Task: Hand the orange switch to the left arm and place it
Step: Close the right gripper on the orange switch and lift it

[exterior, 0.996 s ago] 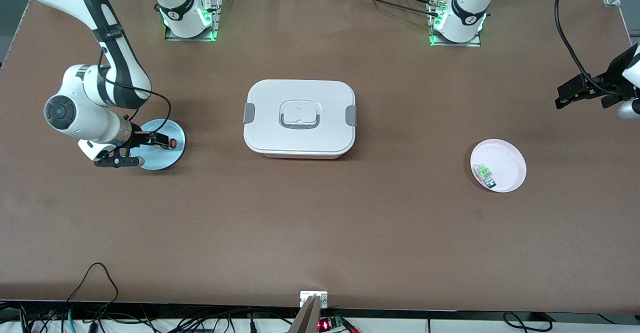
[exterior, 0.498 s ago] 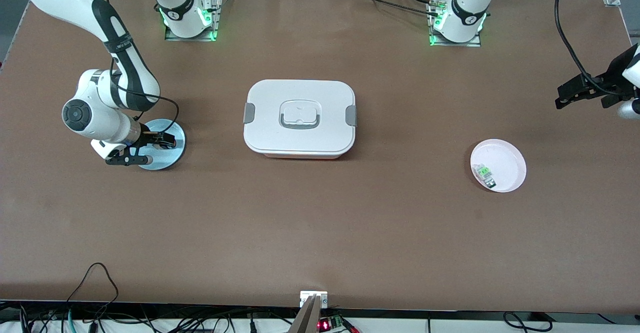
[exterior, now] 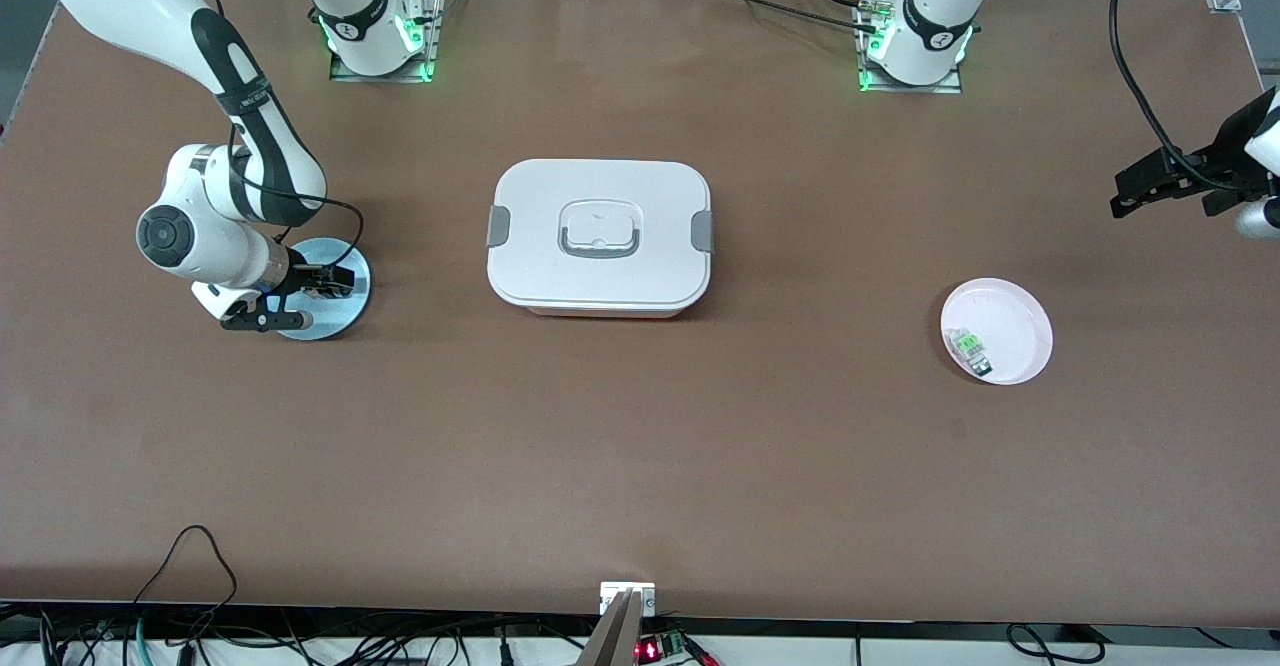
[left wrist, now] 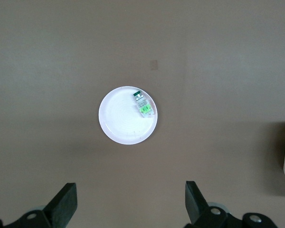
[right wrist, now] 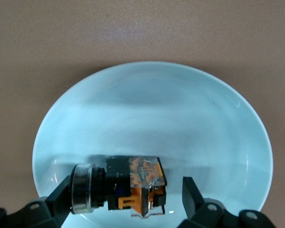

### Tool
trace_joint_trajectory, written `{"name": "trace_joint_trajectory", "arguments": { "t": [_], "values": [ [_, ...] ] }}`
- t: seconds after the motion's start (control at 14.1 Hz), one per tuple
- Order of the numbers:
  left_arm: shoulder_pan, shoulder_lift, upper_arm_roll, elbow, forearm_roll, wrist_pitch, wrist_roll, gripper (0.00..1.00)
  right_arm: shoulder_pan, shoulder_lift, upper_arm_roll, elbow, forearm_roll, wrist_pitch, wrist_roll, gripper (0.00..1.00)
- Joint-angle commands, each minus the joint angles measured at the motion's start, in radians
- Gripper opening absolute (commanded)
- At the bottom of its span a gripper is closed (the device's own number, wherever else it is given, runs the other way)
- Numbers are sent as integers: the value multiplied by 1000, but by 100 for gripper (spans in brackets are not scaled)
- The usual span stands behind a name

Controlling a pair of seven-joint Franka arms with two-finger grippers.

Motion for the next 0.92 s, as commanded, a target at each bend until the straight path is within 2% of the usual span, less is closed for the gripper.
{"name": "trace_joint_trajectory", "arguments": {
  "t": [0.0,0.14,0.36,0.57,0.85],
  "values": [
    [1,-19,8,-12,-27,-3,20,100,-6,-3,4,-9,-6,18,-18,75],
    [1,-19,9,-12,-29,-3,21,100,-4,-4,7,-8,-6,12,-19,52],
    [1,-18,9,-13,-29,-2,23,100,-4,-20,13,0,-1,9,-88,27],
    [1,-18,9,-15,-29,-2,24,100,-4,-98,58,23,2,-46,-153,14],
    [1,-18,9,-15,-29,-2,26,100,-4,-181,174,165,11,-287,-137,9]
  ]
}}
